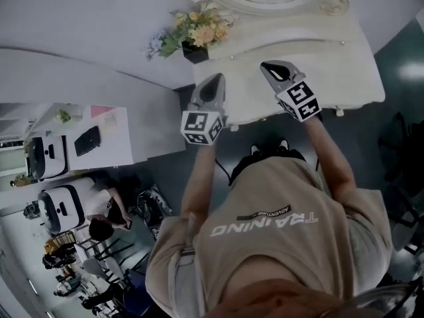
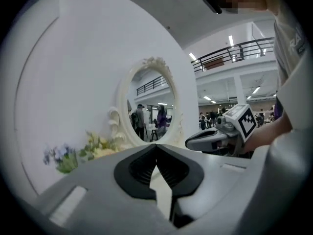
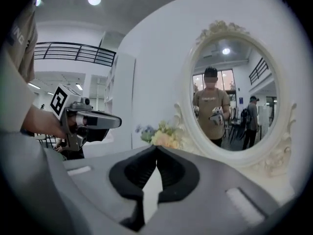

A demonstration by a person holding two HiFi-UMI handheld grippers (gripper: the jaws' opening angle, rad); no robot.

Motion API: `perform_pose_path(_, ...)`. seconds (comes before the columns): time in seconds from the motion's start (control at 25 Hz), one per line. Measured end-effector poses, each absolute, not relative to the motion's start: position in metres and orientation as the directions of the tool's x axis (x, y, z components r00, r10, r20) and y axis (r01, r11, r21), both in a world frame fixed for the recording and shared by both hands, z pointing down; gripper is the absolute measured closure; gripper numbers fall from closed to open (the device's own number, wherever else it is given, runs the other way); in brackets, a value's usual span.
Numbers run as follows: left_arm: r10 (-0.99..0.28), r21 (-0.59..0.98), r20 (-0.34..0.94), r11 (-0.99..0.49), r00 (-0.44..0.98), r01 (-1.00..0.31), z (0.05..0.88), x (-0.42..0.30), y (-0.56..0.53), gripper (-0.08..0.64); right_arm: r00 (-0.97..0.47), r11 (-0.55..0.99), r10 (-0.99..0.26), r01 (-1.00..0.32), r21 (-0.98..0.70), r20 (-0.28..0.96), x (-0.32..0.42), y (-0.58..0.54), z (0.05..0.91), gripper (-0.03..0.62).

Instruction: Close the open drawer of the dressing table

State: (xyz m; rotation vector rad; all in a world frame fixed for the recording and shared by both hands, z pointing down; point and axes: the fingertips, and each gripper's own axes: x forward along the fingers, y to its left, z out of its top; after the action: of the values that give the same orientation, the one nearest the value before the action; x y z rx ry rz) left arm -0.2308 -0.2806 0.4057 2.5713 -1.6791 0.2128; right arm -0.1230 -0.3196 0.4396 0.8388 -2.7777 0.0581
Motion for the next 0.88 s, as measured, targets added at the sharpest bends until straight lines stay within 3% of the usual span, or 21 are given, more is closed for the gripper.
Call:
perform_pose_path(0.32, -0.928, -0.121, -0.052, -0.361, 0.369, -0.925, 0.299, -0.249, -0.297, 0.56, -0.772, 0.765, -0.635, -0.631, 0.128, -0.015, -0.127, -0.326, 0.313, 0.588)
perform_pose_path(0.48, -0.923, -0.141, -0.102, -0.355, 0.371, -0.924, 0.284, -0.242, -0.281, 0.56, -0.768, 0.754, -0.639, -0.637, 0.159, -0.045, -0.118, -0.313, 0.294, 0.588)
perform_pose_path(0.88, -0.932, -0.074, -0.079, -0.349, 0.355, -0.934, 0.304, -0.251, -0.261, 0.56, -0.778, 0.771, -0.625, -0.628, 0.105, -0.057, -0.113, -0.304, 0.291, 0.588)
